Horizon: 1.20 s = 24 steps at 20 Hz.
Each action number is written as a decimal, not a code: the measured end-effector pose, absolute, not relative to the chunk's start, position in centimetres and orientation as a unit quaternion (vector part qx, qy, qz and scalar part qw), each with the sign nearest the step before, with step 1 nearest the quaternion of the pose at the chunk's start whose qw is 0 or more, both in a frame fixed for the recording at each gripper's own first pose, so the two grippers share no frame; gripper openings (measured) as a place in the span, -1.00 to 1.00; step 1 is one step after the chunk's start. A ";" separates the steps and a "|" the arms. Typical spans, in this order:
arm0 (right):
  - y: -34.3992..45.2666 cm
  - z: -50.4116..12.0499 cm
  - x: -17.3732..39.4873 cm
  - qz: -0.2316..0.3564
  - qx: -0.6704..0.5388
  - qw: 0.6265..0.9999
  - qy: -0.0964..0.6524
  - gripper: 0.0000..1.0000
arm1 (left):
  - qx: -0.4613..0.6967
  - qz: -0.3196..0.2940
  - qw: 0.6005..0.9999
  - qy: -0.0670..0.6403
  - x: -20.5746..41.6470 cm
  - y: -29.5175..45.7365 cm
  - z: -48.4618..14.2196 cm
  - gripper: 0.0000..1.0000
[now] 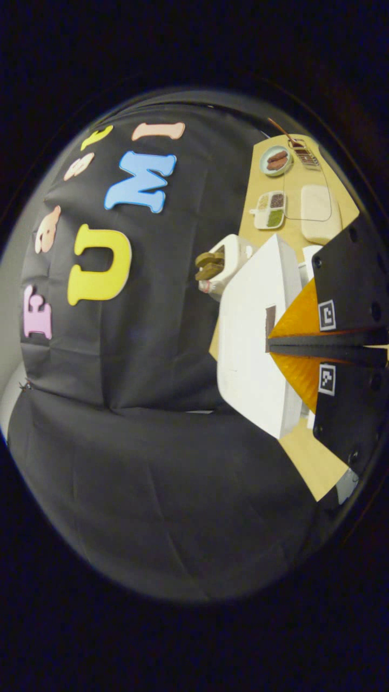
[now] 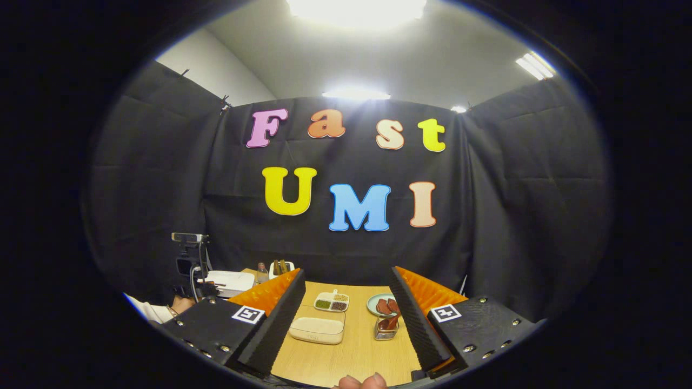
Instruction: Close the left gripper, press the button to open the rice cooker; take a wooden spoon from the chopstick holder with the right hand, scoop a spoonful of rice and pour it into the rice cooker, then put the wooden spoon back into the chopstick holder.
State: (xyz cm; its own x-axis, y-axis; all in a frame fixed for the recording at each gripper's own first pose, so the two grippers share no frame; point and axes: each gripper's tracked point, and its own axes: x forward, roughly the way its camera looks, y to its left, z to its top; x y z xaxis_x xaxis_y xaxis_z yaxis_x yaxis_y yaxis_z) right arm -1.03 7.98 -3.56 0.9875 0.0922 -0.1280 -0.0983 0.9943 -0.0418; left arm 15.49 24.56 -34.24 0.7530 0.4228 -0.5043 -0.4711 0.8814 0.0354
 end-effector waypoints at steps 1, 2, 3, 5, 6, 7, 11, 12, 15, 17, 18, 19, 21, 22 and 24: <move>7.8 -3.6 -1.0 0.047 -0.023 0.997 0.063 0.92 | -0.046 0.237 0.940 0.242 14.6 24.4 -32.5 -0.88; 7.7 -3.6 -1.0 0.047 -0.022 0.997 0.062 0.92 | -0.047 0.236 0.943 0.229 13.8 24.2 -30.9 -0.82; 7.6 -3.6 -0.9 0.047 -0.022 0.997 0.062 0.92 | -0.052 0.231 0.947 0.217 13.1 24.0 -29.7 -0.87; 7.1 -3.8 -0.6 0.043 -0.023 0.997 0.060 0.92 | -0.060 0.221 0.953 0.198 11.8 23.3 -27.3 -0.82; 6.7 -4.2 -0.5 0.042 -0.023 0.997 0.061 0.92 | -0.057 0.220 0.956 0.188 10.8 23.1 -26.0 -0.82; 6.3 -4.4 -0.3 0.042 -0.024 0.997 0.063 0.92 | -0.054 0.217 0.958 0.182 10.0 23.0 -25.4 -0.83; 4.6 -6.0 1.3 0.044 -0.029 0.996 0.074 0.92 | -0.055 0.215 0.961 0.166 7.4 21.4 -21.7 -0.88; 4.0 -6.4 1.8 0.047 -0.029 0.996 0.074 0.92 | -0.052 0.218 0.961 0.162 7.2 21.2 -21.0 -0.83; 2.1 -7.7 3.9 0.054 -0.021 0.995 0.084 0.92 | -0.035 0.229 0.961 0.148 6.3 20.5 -19.6 -0.83; 0.9 -8.2 5.4 0.059 -0.014 0.995 0.078 0.92 | -0.024 0.240 0.958 0.156 5.8 20.2 -19.5 -0.88; 0.2 -9.1 6.4 0.060 -0.017 0.995 0.083 0.92 | -0.029 0.243 0.957 0.153 5.8 19.7 -19.2 -0.83; -0.8 -10.4 7.4 0.059 -0.019 0.994 0.089 0.92 | -0.039 0.244 0.958 0.148 5.9 19.0 -18.8 -0.83; -2.5 -12.1 9.3 0.056 -0.013 0.993 0.099 0.92 | -0.044 0.248 0.958 0.140 5.5 18.1 -17.9 -0.83; -3.1 -12.9 10.4 0.055 -0.008 0.993 0.099 0.92 | -0.043 0.248 0.957 0.142 5.2 17.5 -17.8 -0.83; -4.3 -14.9 12.4 0.053 -0.007 0.993 0.103 0.92 | -0.040 0.250 0.956 0.147 4.7 16.5 -17.8 -0.82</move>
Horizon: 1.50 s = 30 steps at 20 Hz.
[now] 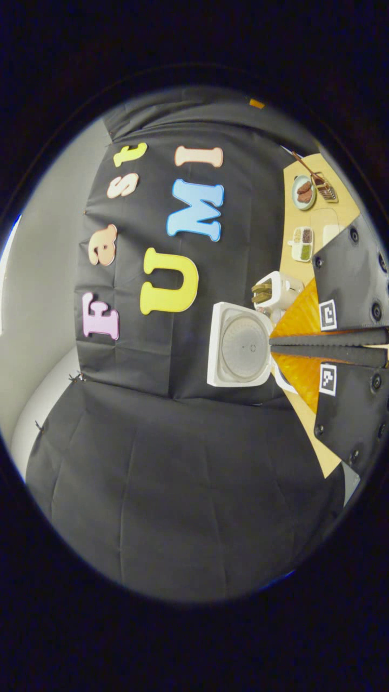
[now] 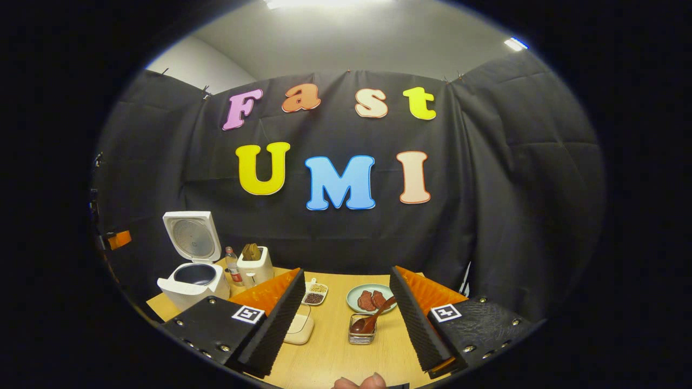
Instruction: Close the left gripper, press the button to open the rice cooker; take a wooden spoon from the chopstick holder with the right hand, scoop a spoonful of rice and pour it into the rice cooker, then put the wooden spoon back into the chopstick holder.
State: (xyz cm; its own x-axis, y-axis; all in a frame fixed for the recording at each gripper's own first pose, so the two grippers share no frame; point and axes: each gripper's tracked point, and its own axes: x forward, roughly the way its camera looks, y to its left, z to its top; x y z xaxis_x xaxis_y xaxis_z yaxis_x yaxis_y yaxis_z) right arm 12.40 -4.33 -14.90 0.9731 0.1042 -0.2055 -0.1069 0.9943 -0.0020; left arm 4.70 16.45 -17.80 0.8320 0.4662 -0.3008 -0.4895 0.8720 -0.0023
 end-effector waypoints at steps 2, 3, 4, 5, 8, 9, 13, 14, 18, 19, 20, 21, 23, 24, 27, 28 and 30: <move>-5.3 -17.5 14.3 0.053 -0.008 0.992 0.112 0.92 | -0.033 0.249 0.957 0.148 4.3 15.3 -17.2 -0.82; -5.8 -18.7 15.2 0.053 -0.008 0.992 0.113 0.92 | -0.031 0.247 0.957 0.149 4.2 14.7 -17.1 -0.87; -6.3 -20.1 16.2 0.051 -0.008 0.992 0.115 0.92 | -0.027 0.248 0.956 0.154 3.8 14.2 -17.2 -0.87; -7.0 -21.7 17.2 0.047 -0.005 0.991 0.121 0.92 | -0.027 0.249 0.955 0.160 3.4 13.8 -17.4 -0.87; -8.8 -26.5 20.1 0.030 0.028 0.989 0.145 0.92 | -0.030 0.256 0.949 0.182 1.9 12.6 -18.4 -0.82; -9.4 -28.0 21.1 0.024 0.032 0.988 0.147 0.92 | -0.030 0.260 0.947 0.187 1.3 12.3 -18.5 -0.82; -10.8 -34.2 24.8 0.012 0.025 0.985 0.170 0.94 | -0.036 0.267 0.941 0.203 -0.3 11.4 -19.0 -0.82; -10.9 -35.3 25.4 0.009 0.028 0.984 0.174 0.94 | -0.034 0.266 0.941 0.205 -0.4 11.2 -19.0 -0.82; -11.3 -39.8 27.8 -0.008 0.046 0.979 0.197 0.94 | -0.012 0.264 0.939 0.220 -0.7 10.8 -19.4 -0.87; -11.4 -40.5 28.2 -0.014 0.051 0.978 0.201 0.89 | -0.006 0.263 0.939 0.222 -0.7 10.6 -19.6 -0.87; -11.4 -41.1 28.6 -0.019 0.057 0.977 0.205 0.82 | 0.000 0.259 0.940 0.223 -0.5 10.4 -19.7 -0.82; -11.4 -41.9 29.1 -0.022 0.064 0.975 0.211 0.82 | 0.003 0.252 0.942 0.222 -0.2 10.0 -19.6 -0.82; -11.5 -43.1 29.9 -0.029 0.077 0.972 0.221 0.68 | 0.016 0.245 0.944 0.220 -0.1 9.5 -19.5 -0.80; -11.5 -43.1 30.3 -0.032 0.086 0.971 0.222 0.47 | 0.021 0.242 0.945 0.219 0.2 9.5 -19.4 -0.69; -10.9 -44.1 31.4 -0.029 0.122 0.965 0.232 0.32 | 0.028 0.238 0.947 0.214 0.2 9.1 -19.2 -0.39; -11.2 -44.0 31.7 -0.035 0.127 0.963 0.234 -0.08 | 0.030 0.237 0.947 0.215 0.3 9.0 -19.3 -0.26; -10.2 -44.0 31.6 -0.023 0.146 0.960 0.238 -0.53 | 0.031 0.234 0.948 0.213 0.2 8.8 -19.1 0.14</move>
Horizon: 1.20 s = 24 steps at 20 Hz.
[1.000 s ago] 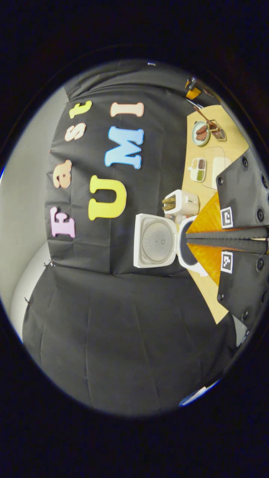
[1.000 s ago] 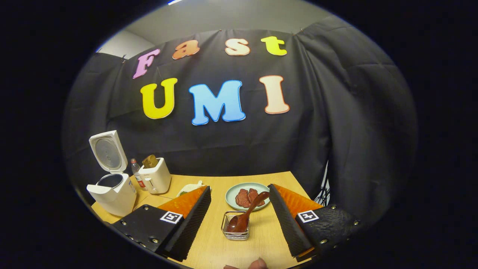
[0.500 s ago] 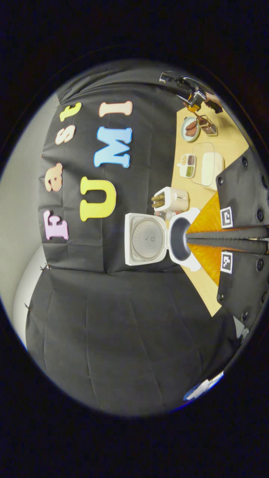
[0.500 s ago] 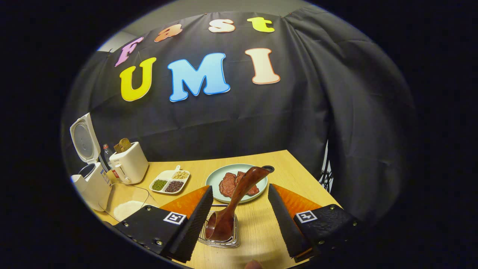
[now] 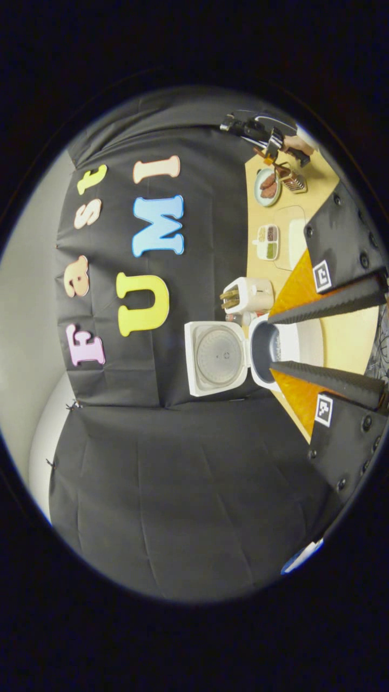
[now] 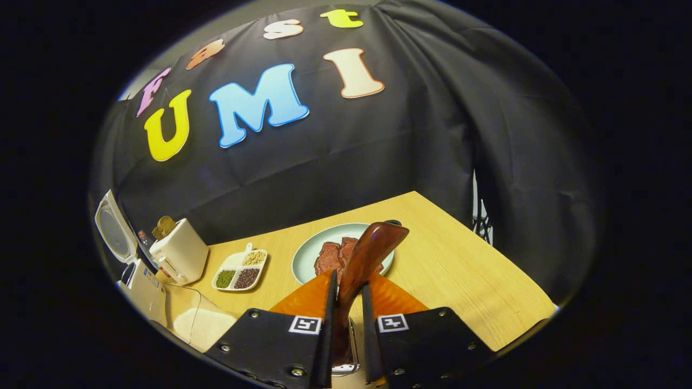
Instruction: Close the left gripper, press the button to open the rice cooker; take a wooden spoon from the chopstick holder with the right hand, scoop a spoonful of rice and pour it into the rice cooker, then put the wooden spoon back into the chopstick holder.
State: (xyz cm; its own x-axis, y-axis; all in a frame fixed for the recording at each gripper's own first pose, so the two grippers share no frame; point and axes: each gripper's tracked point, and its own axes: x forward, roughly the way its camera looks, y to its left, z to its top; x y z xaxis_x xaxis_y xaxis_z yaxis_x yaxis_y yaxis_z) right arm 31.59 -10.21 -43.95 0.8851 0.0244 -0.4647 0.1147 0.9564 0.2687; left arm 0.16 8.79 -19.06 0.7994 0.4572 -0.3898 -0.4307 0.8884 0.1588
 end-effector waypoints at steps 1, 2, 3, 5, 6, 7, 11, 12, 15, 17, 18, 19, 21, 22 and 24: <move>-9.6 -43.8 31.2 -0.016 0.151 0.958 0.244 -0.53 | 0.034 0.235 0.948 0.213 0.0 8.8 -19.0 0.25; -9.4 -43.1 31.1 -0.013 0.160 0.957 0.241 -0.53 | 0.035 0.235 0.948 0.213 -0.1 8.8 -18.8 0.37; -9.1 -43.5 31.2 -0.008 0.160 0.957 0.242 -0.75 | 0.035 0.235 0.948 0.213 -0.5 8.7 -18.9 0.48; -9.0 -42.8 30.8 -0.004 0.155 0.958 0.241 -0.75 | 0.032 0.237 0.947 0.214 -1.1 8.8 -18.8 0.72; -9.1 -42.4 30.8 -0.001 0.151 0.959 0.240 -0.76 | 0.032 0.238 0.948 0.211 -1.3 8.9 -18.5 0.73; -9.0 -42.1 30.6 0.000 0.148 0.960 0.240 -0.76 | 0.032 0.238 0.948 0.209 -1.6 8.7 -18.3 0.75; -8.8 -38.9 29.3 0.006 0.139 0.963 0.230 -0.76 | 0.029 0.237 0.950 0.200 -2.6 8.4 -17.3 0.94; -8.8 -37.7 29.2 0.009 0.132 0.965 0.225 -0.76 | 0.029 0.235 0.952 0.194 -2.7 8.3 -16.8 0.94; -8.1 -33.8 28.1 0.011 0.112 0.972 0.207 -0.76 | 0.026 0.228 0.958 0.174 -3.3 8.1 -15.4 0.92; -6.9 -30.7 27.6 0.021 0.109 0.975 0.195 -0.76 | 0.021 0.222 0.961 0.163 -3.7 8.4 -14.9 0.93; -6.1 -29.3 27.3 0.027 0.108 0.976 0.189 -0.76 | 0.017 0.219 0.963 0.158 -4.0 8.8 -14.6 0.94; -4.8 -28.2 26.9 0.038 0.107 0.976 0.186 -0.76 | 0.011 0.216 0.964 0.153 -4.4 9.2 -14.3 0.94; -1.6 -26.4 26.2 0.061 0.094 0.976 0.185 -0.76 | -0.005 0.209 0.967 0.144 -5.3 10.3 -14.0 0.94; 0.1 -25.8 25.8 0.071 0.087 0.976 0.187 -0.76 | -0.013 0.205 0.968 0.144 -5.9 11.0 -14.1 0.94; 3.8 -25.1 24.8 0.084 0.081 0.975 0.190 -0.76 | -0.028 0.202 0.969 0.139 -6.9 12.9 -13.9 0.93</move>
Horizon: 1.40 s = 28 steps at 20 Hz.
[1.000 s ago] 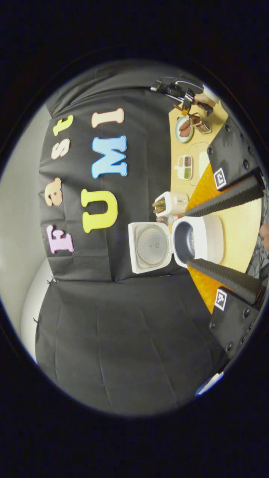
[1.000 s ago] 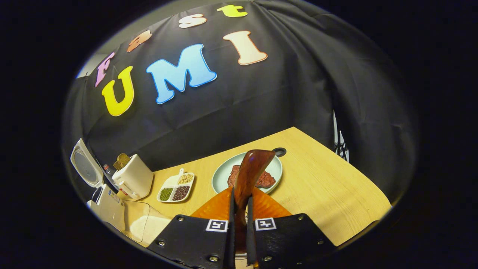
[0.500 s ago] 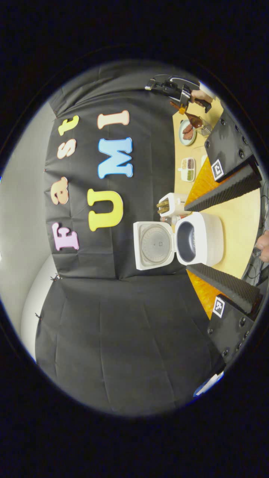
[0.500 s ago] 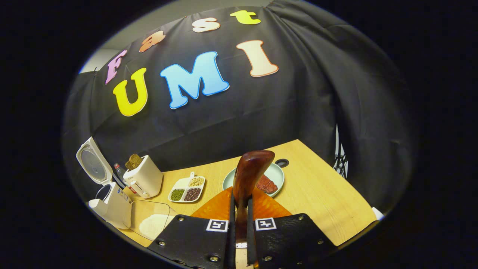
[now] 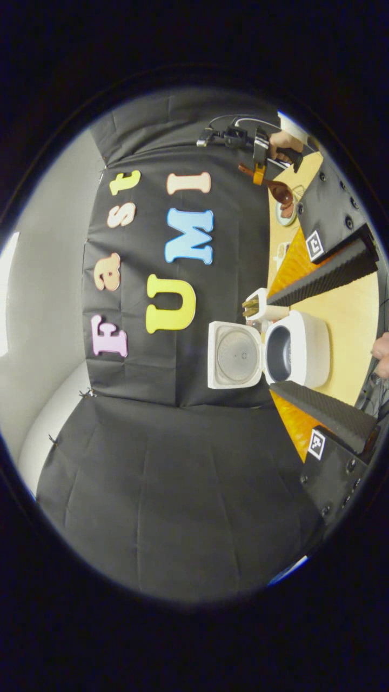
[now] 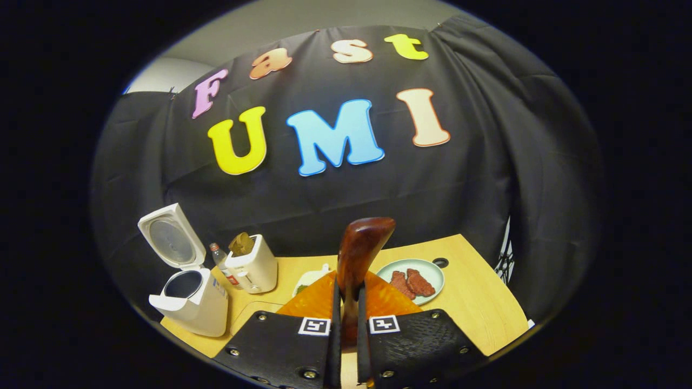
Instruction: Close the left gripper, press the button to open the rice cooker; take a wooden spoon from the chopstick holder with the right hand, scoop a spoonful of rice and pour it into the rice cooker, then put the wooden spoon back into the chopstick holder.
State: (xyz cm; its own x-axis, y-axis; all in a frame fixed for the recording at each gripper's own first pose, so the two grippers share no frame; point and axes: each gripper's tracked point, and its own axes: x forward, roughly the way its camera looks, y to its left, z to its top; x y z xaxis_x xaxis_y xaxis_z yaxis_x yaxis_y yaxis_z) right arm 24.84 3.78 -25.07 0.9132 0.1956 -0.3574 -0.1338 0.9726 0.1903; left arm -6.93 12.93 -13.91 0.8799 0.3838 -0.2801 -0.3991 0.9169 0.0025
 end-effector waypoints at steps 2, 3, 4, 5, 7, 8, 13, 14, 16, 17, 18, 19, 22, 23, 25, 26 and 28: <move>7.8 -24.8 24.4 0.101 0.084 0.972 0.196 -0.77 | -0.046 0.195 0.972 0.126 -7.7 14.5 -13.4 0.92; 9.5 -25.3 24.1 0.106 0.080 0.970 0.202 -0.77 | -0.052 0.195 0.971 0.125 -8.2 15.4 -13.6 0.90; 11.0 -26.1 24.1 0.112 0.072 0.968 0.212 -0.77 | -0.057 0.199 0.970 0.125 -8.7 16.4 -13.8 0.89; 12.2 -26.9 24.1 0.114 0.059 0.968 0.217 -0.76 | -0.062 0.200 0.970 0.121 -9.0 17.1 -13.6 0.89; 14.1 -28.8 25.1 0.117 0.027 0.966 0.227 -0.76 | -0.070 0.203 0.970 0.112 -9.6 18.1 -13.2 0.89; 15.0 -30.2 25.6 0.121 0.018 0.963 0.241 -0.77 | -0.068 0.207 0.969 0.113 -9.6 18.6 -13.2 0.89; 18.3 -37.0 27.6 0.121 -0.022 0.955 0.271 -0.75 | -0.087 0.250 0.955 0.133 -10.6 20.8 -14.4 0.89; 18.6 -37.8 28.3 0.119 -0.024 0.954 0.273 -0.76 | -0.090 0.259 0.951 0.140 -10.9 21.3 -14.9 0.94; 19.0 -39.4 29.5 0.116 -0.025 0.952 0.282 -0.76 | -0.096 0.283 0.943 0.149 -11.4 22.5 -15.7 0.94; 19.2 -40.6 29.8 0.117 -0.030 0.949 0.292 -0.75 | -0.096 0.296 0.939 0.149 -12.0 23.2 -15.6 0.89; 19.2 -41.1 29.9 0.118 -0.038 0.947 0.296 -0.76 | -0.096 0.307 0.935 0.147 -12.4 23.7 -15.5 0.96; 19.5 -41.4 29.9 0.123 -0.044 0.946 0.297 -0.76 | -0.094 0.314 0.933 0.148 -12.8 23.9 -15.8 0.95; 20.3 -41.5 29.1 0.141 -0.041 0.940 0.308 -0.75 | -0.094 0.332 0.926 0.151 -13.3 24.5 -16.3 1.00; 20.6 -41.7 28.7 0.145 -0.030 0.937 0.317 -0.76 | -0.096 0.336 0.925 0.149 -13.4 24.7 -16.4 0.89; 21.4 -41.7 28.1 0.149 -0.001 0.931 0.332 -0.76 | -0.100 0.341 0.923 0.147 -13.3 24.7 -16.3 0.89; 21.7 -41.6 28.1 0.147 0.019 0.929 0.338 -0.76 | -0.099 0.341 0.923 0.147 -13.4 24.4 -16.3 0.89; 21.4 -41.3 28.2 0.138 0.062 0.927 0.342 -0.76 | -0.091 0.339 0.925 0.145 -13.1 24.2 -15.8 0.89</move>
